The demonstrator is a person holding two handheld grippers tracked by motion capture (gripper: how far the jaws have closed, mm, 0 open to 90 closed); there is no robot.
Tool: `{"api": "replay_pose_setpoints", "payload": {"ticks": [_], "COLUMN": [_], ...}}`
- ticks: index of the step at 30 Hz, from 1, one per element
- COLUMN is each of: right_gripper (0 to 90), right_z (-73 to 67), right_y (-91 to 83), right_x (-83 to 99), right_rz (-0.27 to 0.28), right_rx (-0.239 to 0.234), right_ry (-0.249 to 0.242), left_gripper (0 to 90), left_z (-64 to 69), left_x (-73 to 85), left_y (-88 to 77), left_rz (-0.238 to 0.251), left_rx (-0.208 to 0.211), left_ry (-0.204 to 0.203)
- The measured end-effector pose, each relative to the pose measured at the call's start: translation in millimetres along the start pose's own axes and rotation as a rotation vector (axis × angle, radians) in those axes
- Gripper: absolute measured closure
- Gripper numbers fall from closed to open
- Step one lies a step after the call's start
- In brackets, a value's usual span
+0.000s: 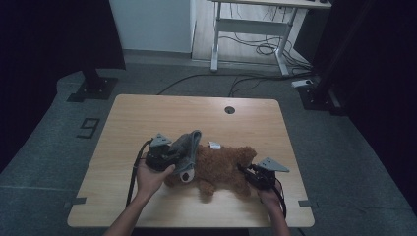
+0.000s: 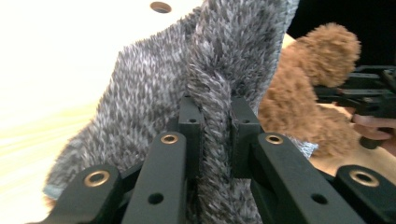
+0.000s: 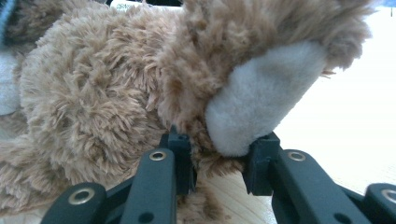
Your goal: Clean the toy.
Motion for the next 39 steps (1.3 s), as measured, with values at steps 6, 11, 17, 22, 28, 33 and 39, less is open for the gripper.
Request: {"api": "replay_pose_setpoints", "payload": {"ticks": [6,11,17,22,28,33,39], "right_gripper": [69.3,69.3,69.3,69.4,69.4,69.3,69.3], "right_z": [0.8,0.8,-0.1,0.5,1.3,1.2,2.4], "right_y": [-0.2,0.1,-0.9,-0.4,-1.4,-1.5,-1.4], "right_x": [-0.1,-0.1,-0.6,-1.0,-1.1,-1.8,-0.8], "right_rz": [-0.001,0.002,0.003,0.009,0.001,0.002,0.001], "right_rx": [0.002,0.004,0.006,0.009,0.019,0.018,0.021], "right_ry": [-0.007,-0.005,-0.014,-0.014,-0.023,-0.023,-0.016], "left_gripper": [78.5,78.6,78.6,78.5,79.2,79.3,79.4], "left_z": [4.5,40.3,98.0,120.0,107.1,86.9,43.9], "left_x": [-16.1,-46.1,-75.5,-62.8,-41.1,-35.6,-18.9], "left_y": [-7.5,3.3,47.0,99.0,116.7,92.5,56.4], "left_rz": [0.028,0.051,0.003,-0.11,-0.148,-0.131,-0.101], "left_rx": [0.013,0.065,0.132,0.133,0.116,0.082,0.006], "left_ry": [0.002,0.057,0.132,0.149,0.121,0.124,0.097]}}
Point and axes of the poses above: each handheld gripper's, and its own axes: y roughly forward along the jaws, x roughly out of its underside, z roughly to its right, the point moved 10 cm from there along y, roughly forward along the jaws, and after that the axes turned 5 degrees about -z, right-handed, at the moved point
